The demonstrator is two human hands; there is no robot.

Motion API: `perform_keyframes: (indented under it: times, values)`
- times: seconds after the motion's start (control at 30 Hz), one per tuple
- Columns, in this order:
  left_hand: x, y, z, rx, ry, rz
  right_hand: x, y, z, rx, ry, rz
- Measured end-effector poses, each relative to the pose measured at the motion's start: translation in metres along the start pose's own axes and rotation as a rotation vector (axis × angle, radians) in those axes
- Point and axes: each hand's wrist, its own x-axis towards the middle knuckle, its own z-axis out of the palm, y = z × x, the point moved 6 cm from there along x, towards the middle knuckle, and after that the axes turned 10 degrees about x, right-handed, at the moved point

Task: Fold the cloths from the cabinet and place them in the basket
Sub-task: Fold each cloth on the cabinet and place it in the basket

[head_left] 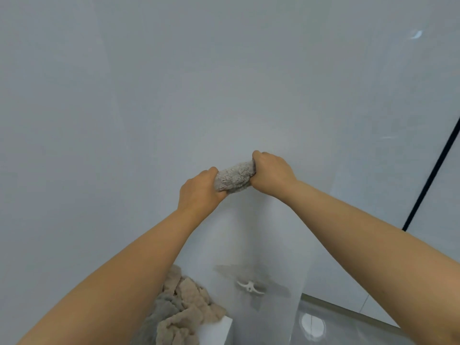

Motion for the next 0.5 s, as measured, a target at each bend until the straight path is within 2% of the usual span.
perform_keyframes:
  times: [0.27, 0.4, 0.5]
  values:
    - [-0.005, 0.105, 0.002, -0.081, 0.109, 0.275, -0.06, 0.074, -0.055, -0.13, 0.192, 0.112]
    - [-0.008, 0.152, 0.009, -0.112, 0.108, 0.371, -0.087, 0.107, -0.077, -0.183, 0.229, 0.197]
    - [-0.017, 0.189, 0.012, -0.154, 0.191, 0.513, -0.1, 0.13, -0.09, -0.206, 0.245, 0.269]
